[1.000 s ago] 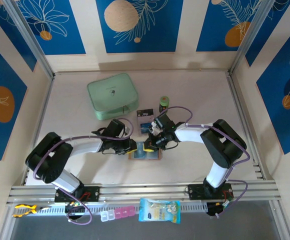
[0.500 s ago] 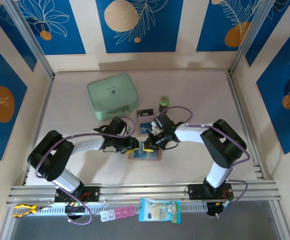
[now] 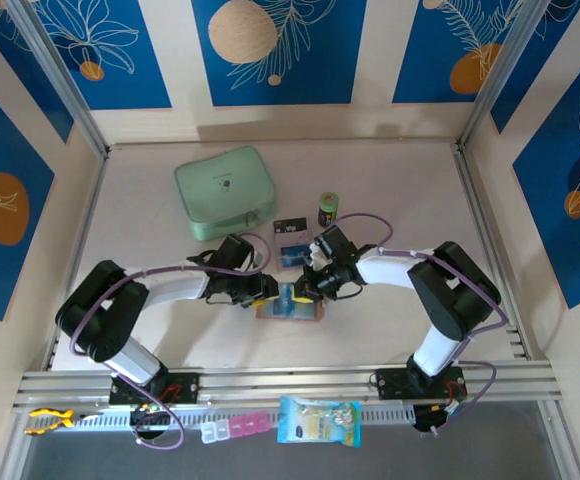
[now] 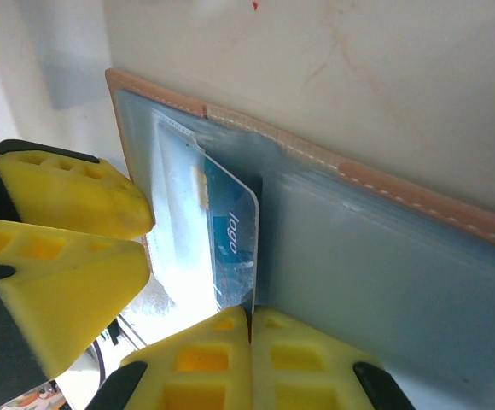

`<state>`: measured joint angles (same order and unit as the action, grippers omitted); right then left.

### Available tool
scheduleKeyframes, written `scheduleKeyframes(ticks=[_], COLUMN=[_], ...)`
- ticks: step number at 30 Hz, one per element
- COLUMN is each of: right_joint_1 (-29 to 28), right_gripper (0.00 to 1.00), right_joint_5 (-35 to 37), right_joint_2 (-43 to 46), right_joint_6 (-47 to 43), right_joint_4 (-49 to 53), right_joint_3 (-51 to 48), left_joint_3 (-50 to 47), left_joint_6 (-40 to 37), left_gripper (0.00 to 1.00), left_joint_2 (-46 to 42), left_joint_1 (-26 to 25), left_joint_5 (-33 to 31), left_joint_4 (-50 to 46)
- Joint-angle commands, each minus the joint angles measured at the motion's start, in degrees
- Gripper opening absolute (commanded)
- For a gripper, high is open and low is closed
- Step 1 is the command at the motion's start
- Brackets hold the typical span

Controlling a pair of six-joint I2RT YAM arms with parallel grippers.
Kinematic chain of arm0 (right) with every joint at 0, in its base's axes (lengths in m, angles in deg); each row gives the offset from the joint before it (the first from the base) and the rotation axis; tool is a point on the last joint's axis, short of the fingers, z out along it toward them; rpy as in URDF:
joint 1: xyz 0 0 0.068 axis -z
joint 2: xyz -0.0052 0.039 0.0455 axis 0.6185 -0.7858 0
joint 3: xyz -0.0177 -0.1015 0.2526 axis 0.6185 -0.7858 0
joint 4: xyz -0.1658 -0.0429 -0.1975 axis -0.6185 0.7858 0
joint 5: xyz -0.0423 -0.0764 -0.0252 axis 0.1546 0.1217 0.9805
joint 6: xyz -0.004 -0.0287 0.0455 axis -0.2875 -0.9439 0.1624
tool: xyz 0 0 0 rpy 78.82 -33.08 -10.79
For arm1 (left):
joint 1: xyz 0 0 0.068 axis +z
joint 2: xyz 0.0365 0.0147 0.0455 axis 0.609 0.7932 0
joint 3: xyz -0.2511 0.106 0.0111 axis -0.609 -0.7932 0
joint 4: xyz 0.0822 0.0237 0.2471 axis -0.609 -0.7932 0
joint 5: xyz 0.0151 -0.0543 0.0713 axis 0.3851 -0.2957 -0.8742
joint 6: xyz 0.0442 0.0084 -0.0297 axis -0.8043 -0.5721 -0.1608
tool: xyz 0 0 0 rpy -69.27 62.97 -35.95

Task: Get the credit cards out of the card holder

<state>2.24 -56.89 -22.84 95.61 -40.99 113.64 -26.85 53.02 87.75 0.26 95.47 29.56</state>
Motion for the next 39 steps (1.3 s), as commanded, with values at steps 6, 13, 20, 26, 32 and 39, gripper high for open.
scheduleKeyframes(ticks=[6,13,20,26,32,39], right_joint_1=[0.7,1.2,1.8,0.2,-2.5,-5.2], right_gripper=[0.01,0.01,0.0,0.0,0.0,0.0], right_joint_5=[0.2,1.3,4.2,5.3,8.0,11.1], right_joint_2=[2.7,4.2,5.9,4.7,2.3,-0.6], right_joint_6=[-2.1,-5.2,-9.5,-11.2,-12.2,-11.9], right_joint_4=[3.3,9.0,17.5,21.5,25.5,29.5], right_joint_3=[-0.9,1.5,5.5,9.2,13.3,17.2], left_joint_3=[-1.5,-2.1,-3.2,-4.0,-5.5,-6.2], left_joint_6=[-0.8,-0.1,1.2,2.6,3.6,3.8], left_gripper=[0.43,0.43,0.43,0.43,0.43,0.43], left_joint_2=[1.1,-1.4,-3.3,-3.8,-4.7,-5.6], left_joint_1=[0.3,0.2,0.2,-0.5,-0.7,-0.7], left_joint_5=[-6.0,-5.3,-4.4,-3.7,-3.5,-3.3], left_joint_4=[-9.0,-9.3,-7.8,-5.7,-4.3,-3.4])
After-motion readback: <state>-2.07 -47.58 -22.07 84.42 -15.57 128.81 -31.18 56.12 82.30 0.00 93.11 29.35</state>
